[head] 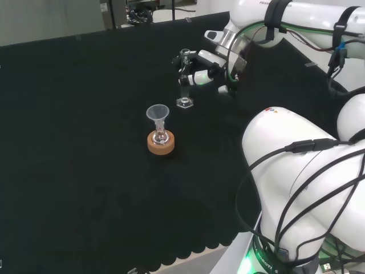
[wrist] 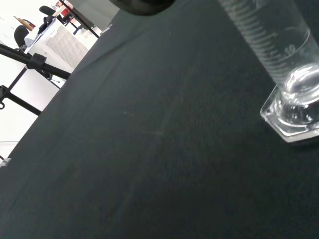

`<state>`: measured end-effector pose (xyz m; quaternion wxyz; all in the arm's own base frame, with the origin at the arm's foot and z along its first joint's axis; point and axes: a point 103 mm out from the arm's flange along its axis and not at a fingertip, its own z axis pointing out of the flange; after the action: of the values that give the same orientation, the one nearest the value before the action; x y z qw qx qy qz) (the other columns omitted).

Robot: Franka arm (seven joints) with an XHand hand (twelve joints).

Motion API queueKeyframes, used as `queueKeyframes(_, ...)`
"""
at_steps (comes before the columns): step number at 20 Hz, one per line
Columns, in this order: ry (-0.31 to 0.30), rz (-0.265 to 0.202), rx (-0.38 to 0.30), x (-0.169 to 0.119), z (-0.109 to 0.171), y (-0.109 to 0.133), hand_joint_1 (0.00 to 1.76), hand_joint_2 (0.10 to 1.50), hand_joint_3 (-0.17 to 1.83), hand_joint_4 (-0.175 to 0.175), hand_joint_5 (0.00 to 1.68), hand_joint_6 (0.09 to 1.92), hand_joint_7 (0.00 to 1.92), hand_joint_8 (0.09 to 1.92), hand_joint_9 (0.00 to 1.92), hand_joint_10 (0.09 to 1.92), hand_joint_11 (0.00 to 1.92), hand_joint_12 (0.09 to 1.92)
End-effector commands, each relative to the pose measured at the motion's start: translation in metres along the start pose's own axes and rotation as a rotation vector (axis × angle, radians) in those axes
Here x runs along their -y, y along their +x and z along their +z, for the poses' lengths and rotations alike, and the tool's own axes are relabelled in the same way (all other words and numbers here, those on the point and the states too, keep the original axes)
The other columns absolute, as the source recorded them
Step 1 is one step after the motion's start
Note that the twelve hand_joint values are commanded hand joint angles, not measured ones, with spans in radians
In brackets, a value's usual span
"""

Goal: Put the graduated cylinder back on the table.

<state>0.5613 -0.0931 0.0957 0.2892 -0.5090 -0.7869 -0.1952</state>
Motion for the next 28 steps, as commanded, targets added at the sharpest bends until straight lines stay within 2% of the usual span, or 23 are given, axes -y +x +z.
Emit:
queueKeyframes(1,-0.01,0.014,0.025,0.009,-0.014,0.001,0.85,0.94,-0.17,-0.069,0.38,0.39,0.35,0.68,0.78,0.09,0.27,1.34)
queueKeyframes(9,-0.01,0.061,0.13,0.039,-0.047,0.009,0.82,0.92,-0.17,-0.07,0.37,0.32,0.28,0.68,0.72,0.09,0.21,1.36)
queueKeyframes(13,-0.041,0.102,0.184,0.057,-0.068,0.021,0.82,0.92,-0.17,-0.07,0.37,0.31,0.27,0.68,0.7,0.09,0.19,1.36)
queueKeyframes(19,-0.083,0.166,0.247,0.091,-0.103,0.054,0.81,0.92,-0.17,-0.071,0.38,0.27,0.25,0.69,0.69,0.09,0.17,1.37)
queueKeyframes(21,-0.097,0.186,0.262,0.103,-0.115,0.072,0.81,0.92,-0.17,-0.071,0.38,0.26,0.25,0.69,0.69,0.09,0.16,1.37)
queueKeyframes(25,-0.13,0.207,0.302,0.119,-0.13,0.103,0.8,0.93,-0.17,-0.071,0.38,0.25,0.24,0.69,0.68,0.09,0.15,1.37)
queueKeyframes(28,-0.129,0.233,0.326,0.127,-0.134,0.119,0.8,0.93,-0.17,-0.073,0.37,0.24,0.23,0.69,0.68,0.09,0.15,1.37)
